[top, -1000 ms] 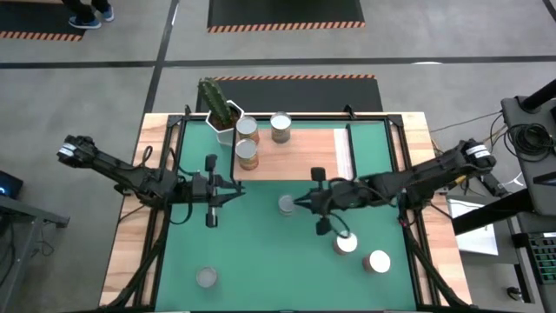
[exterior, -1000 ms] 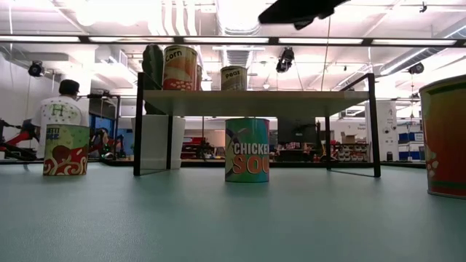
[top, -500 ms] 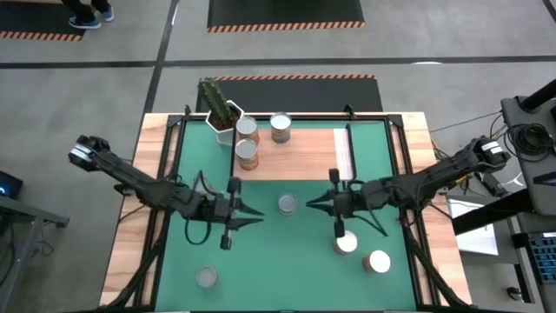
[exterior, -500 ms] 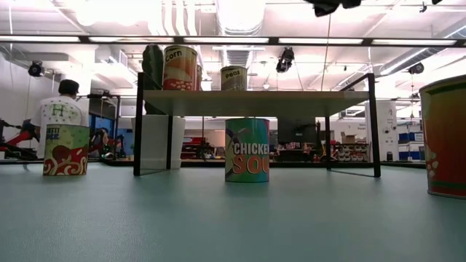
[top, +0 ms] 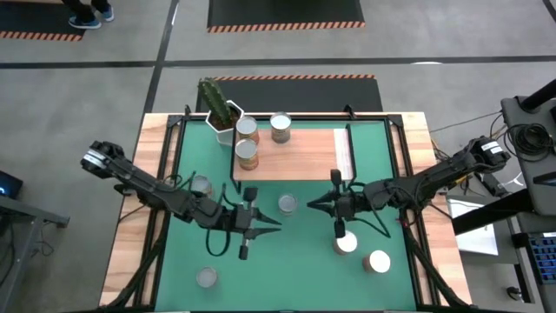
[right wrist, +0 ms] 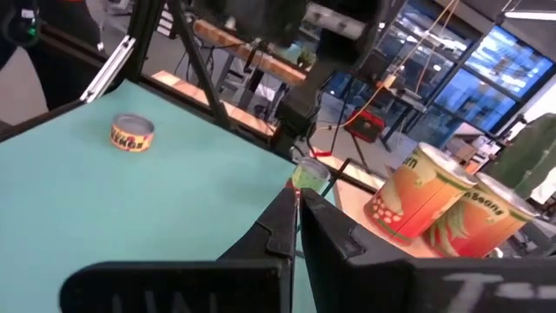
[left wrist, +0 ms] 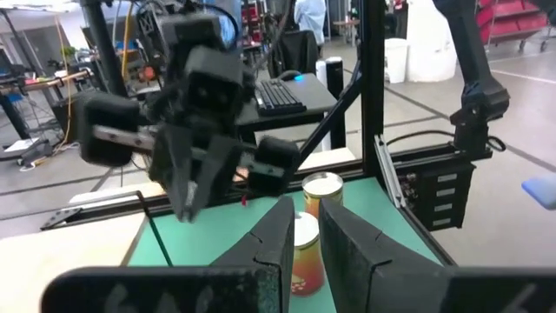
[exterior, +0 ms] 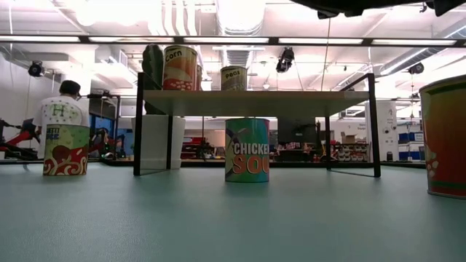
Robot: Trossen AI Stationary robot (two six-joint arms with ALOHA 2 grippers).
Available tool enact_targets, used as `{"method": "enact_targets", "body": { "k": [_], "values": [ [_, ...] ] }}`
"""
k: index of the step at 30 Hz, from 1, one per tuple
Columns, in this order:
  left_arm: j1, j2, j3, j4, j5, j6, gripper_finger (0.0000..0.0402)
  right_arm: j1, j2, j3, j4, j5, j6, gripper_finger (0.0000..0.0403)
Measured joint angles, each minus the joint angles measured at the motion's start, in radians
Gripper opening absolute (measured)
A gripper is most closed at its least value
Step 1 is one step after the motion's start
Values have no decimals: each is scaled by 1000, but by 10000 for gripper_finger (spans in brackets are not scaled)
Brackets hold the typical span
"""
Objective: Pick and place cans onto a shelf
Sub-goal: Put the canned corn on the shelf
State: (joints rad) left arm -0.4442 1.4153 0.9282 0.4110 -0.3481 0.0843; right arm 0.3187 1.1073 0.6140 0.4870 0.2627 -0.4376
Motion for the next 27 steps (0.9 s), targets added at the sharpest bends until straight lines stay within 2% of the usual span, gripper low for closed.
{"method": "enact_targets", "body": {
  "k": [13, 20, 27],
  "values": [
    [-1, 23, 23, -45, 0, -45, 38, 0, -7, 0, -10, 0, 9, 9],
    [-1, 23, 84, -313, -1, -181, 38, 0, -8, 0, -34, 6, 7, 9],
    [-11, 25, 145, -486, -1, -193, 38, 0, -8, 0, -33, 11, 20, 9]
  ]
}}
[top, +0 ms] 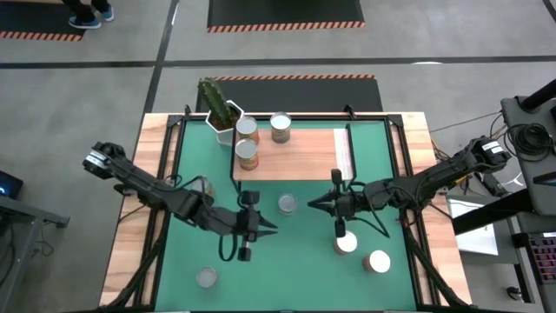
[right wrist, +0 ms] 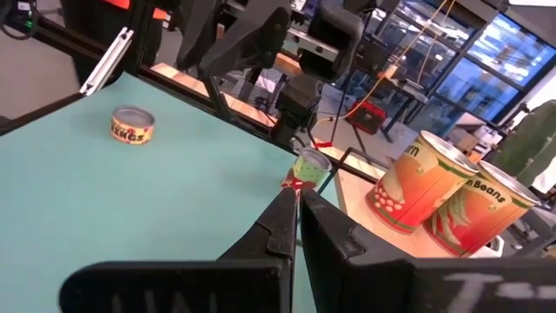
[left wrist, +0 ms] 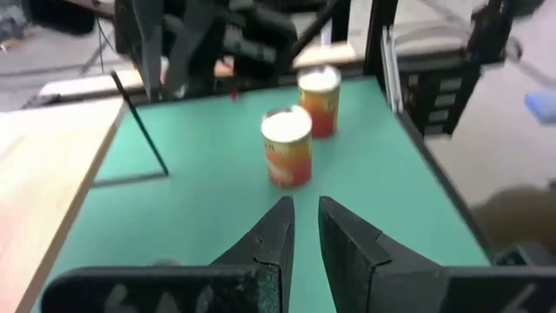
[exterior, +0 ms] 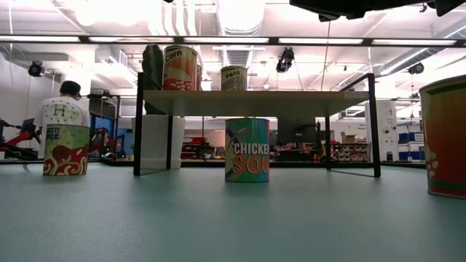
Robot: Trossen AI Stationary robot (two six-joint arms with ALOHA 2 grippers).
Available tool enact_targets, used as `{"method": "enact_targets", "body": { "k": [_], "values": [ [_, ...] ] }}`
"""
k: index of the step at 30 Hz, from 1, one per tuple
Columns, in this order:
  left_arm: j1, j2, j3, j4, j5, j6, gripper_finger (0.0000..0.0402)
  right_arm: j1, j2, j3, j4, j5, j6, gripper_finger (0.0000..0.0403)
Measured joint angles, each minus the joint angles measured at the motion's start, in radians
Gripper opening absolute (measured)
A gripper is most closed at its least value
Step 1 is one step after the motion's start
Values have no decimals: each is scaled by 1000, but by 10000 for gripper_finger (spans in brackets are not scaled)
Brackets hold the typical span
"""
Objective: Pick and place cans onto a shelf
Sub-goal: Put the canned corn on the shelf
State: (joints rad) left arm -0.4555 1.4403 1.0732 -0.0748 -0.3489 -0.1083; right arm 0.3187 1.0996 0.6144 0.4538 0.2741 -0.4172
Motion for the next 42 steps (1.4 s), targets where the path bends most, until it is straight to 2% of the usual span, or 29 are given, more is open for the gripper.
{"method": "enact_targets", "body": {
  "k": [5, 10, 17, 22, 29, 32, 34, 38, 42],
  "values": [
    [-2, 0, 52, -164, 0, -14, 38, 0, 0, 0, -1, 23, 35, 9],
    [-1, 0, 97, -259, 0, -14, 38, 0, 0, 0, -5, 25, 78, 9],
    [-11, 0, 85, -287, 0, -24, 38, 15, 0, 0, -6, 25, 124, 19],
    [-16, 0, 72, -280, 0, -24, 38, 55, 0, 6, -9, 68, 131, 65],
    [-29, 0, 71, -279, -2, 2, 50, 169, 14, 51, -40, 80, 176, 177],
    [-40, 0, 71, -276, -9, 8, 63, 224, 14, 113, -202, 162, 304, 218],
    [-49, 0, 71, -275, -10, 18, 72, 253, 14, 178, -389, 220, 425, 239],
    [-75, -1, 70, -276, -65, 51, 85, 292, 36, 314, -766, 233, 667, 272],
    [-115, -1, 65, -275, -145, 75, 93, 328, 87, 429, -1095, 215, 914, 288]
  ]
}}
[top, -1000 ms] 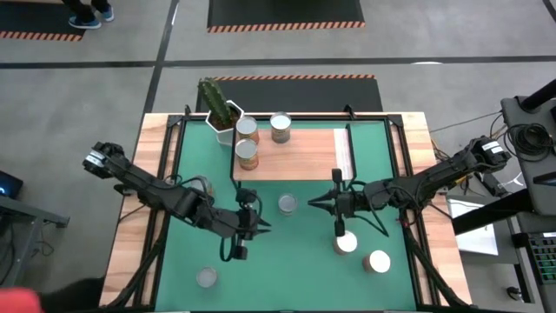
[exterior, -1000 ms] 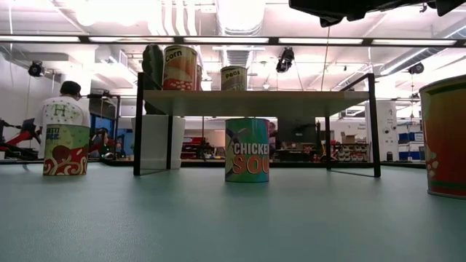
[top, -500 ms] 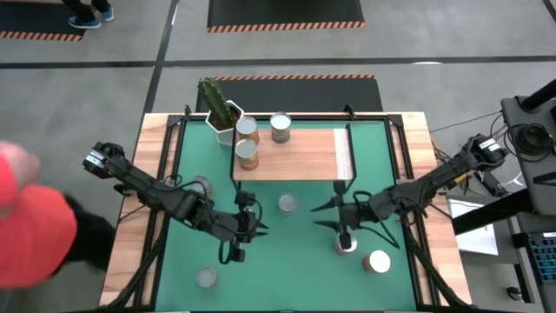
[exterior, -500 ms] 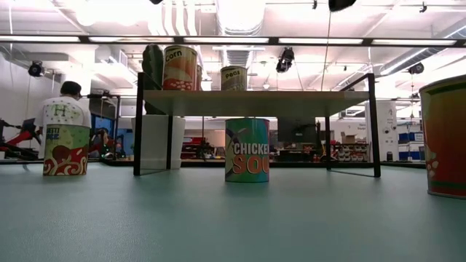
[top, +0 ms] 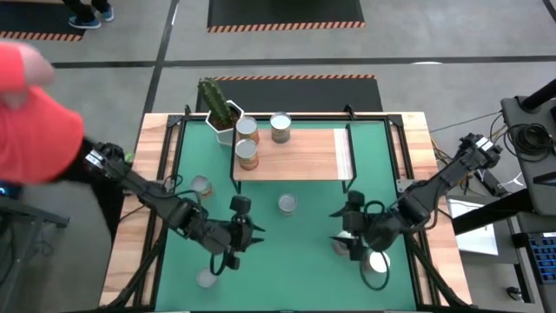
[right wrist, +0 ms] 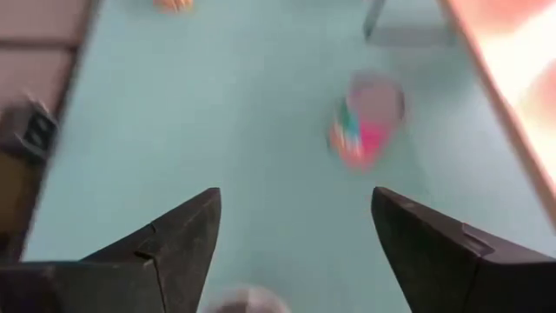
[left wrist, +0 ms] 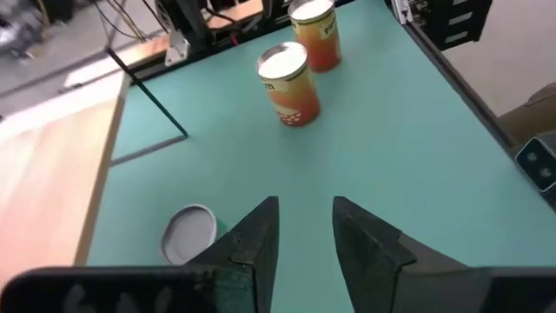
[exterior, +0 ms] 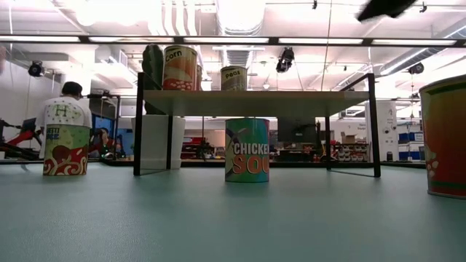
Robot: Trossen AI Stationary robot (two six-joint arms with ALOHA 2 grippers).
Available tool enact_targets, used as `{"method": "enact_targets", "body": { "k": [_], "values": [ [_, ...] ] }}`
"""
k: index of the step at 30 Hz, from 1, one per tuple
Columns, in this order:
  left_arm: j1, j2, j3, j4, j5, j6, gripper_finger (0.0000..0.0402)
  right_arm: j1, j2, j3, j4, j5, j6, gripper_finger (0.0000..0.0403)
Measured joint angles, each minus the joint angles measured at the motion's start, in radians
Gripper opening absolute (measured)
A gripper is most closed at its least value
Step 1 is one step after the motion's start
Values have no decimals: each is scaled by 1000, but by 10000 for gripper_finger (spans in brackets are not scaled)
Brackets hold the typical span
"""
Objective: Pick and place cans onto a shelf
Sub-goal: Put the canned corn on the shelf
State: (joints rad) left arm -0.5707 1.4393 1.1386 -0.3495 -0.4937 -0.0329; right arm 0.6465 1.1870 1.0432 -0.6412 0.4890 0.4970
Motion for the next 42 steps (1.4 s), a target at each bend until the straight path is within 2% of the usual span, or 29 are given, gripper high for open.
{"method": "enact_targets", "body": {
  "k": [3, 7, 11, 17, 22, 27, 31, 37, 42],
  "values": [
    [-34, -1, -10, 12, -44, 27, 93, 30, 47, 54, -208, -33, 155, 289],
    [-70, -1, -45, 84, -47, 103, 94, 70, 90, 86, -324, -71, 285, 286],
    [-88, -10, -95, 219, -46, 220, 94, 102, 98, 62, -288, -68, 314, 288],
    [-87, -75, -155, 324, -46, 320, 94, 129, 90, -16, -209, 36, 299, 284],
    [-85, -172, -215, 363, -53, 350, 94, 125, 90, -42, -205, 38, 315, 279],
    [-78, -263, -279, 441, -176, 315, 94, 124, 90, -34, -205, 38, 313, 275],
    [-78, -310, -336, 459, -178, 308, 94, 123, 90, -30, -205, 39, 316, 275],
    [-74, -343, -392, 496, -179, 351, 94, 118, 92, -30, -206, 169, 398, 303],
    [-74, -345, -389, 496, -179, 350, 94, 112, 92, -30, -207, 184, 366, 346]
  ]
}}
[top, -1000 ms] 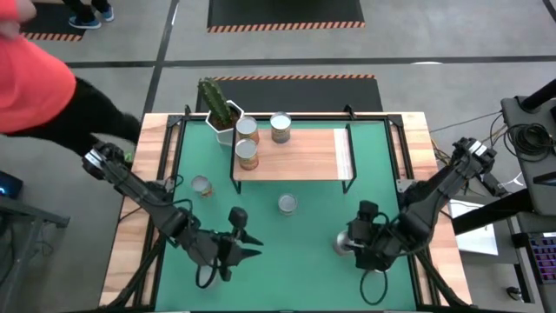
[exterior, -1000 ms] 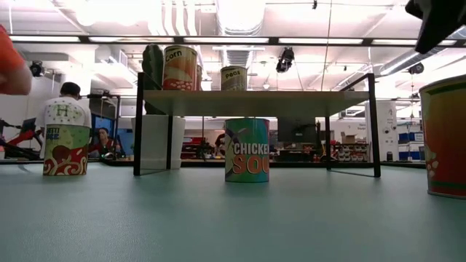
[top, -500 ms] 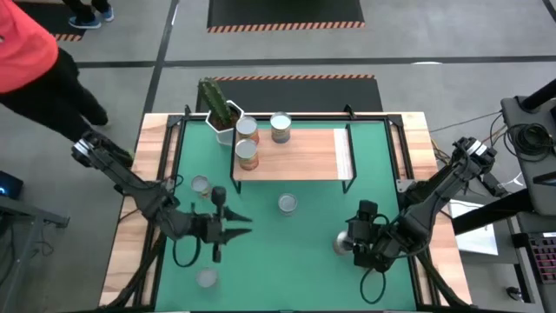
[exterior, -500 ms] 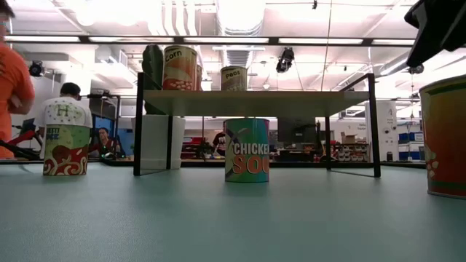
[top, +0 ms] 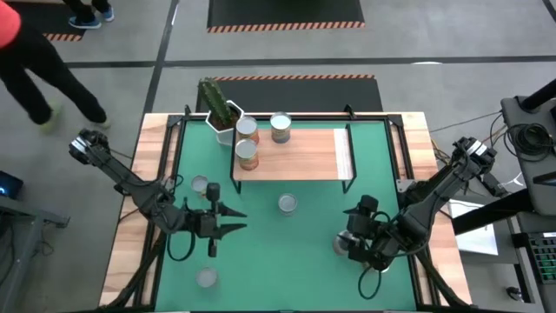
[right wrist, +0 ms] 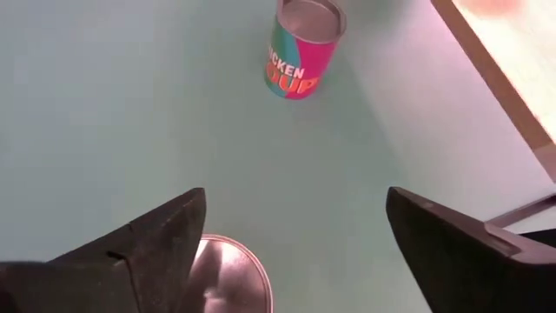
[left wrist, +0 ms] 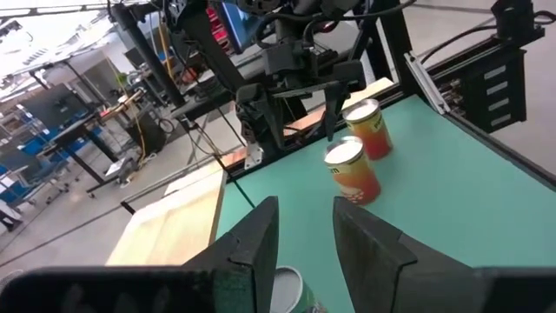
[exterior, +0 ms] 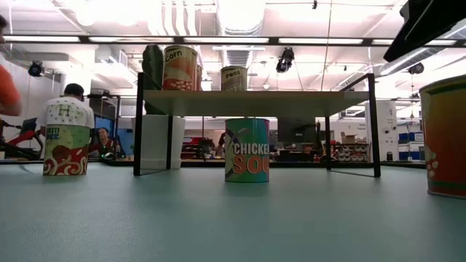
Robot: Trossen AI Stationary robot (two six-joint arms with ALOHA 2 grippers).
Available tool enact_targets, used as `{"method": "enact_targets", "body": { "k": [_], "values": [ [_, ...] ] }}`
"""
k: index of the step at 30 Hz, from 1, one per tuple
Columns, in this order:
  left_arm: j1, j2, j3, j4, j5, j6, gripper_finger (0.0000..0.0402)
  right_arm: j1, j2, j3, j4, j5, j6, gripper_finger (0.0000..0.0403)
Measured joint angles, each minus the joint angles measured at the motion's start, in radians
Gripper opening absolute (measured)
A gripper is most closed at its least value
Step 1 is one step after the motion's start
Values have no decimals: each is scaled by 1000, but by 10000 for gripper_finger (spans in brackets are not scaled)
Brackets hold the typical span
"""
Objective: Pick and place cans onto a shelf
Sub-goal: Put the canned corn on the shelf
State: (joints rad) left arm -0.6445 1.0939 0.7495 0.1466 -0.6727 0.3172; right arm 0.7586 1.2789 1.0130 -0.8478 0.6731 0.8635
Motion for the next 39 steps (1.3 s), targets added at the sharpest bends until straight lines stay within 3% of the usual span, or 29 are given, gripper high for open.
{"method": "enact_targets", "body": {
  "k": [8, 12, 17, 39],
  "values": [
    [1, 5, 9, 10, 0, -49, 94, 2, 0, 0, 2, -80, 19, 364],
    [1, 38, 7, 28, 0, -72, 94, 34, 0, -24, 42, -54, 39, 364],
    [1, 91, 7, 99, 1, -27, 94, 86, 0, -50, 62, 58, 80, 364],
    [1, 101, 7, 131, 1, -13, 94, 116, 0, -94, 108, 28, 147, 364]
  ]
}}
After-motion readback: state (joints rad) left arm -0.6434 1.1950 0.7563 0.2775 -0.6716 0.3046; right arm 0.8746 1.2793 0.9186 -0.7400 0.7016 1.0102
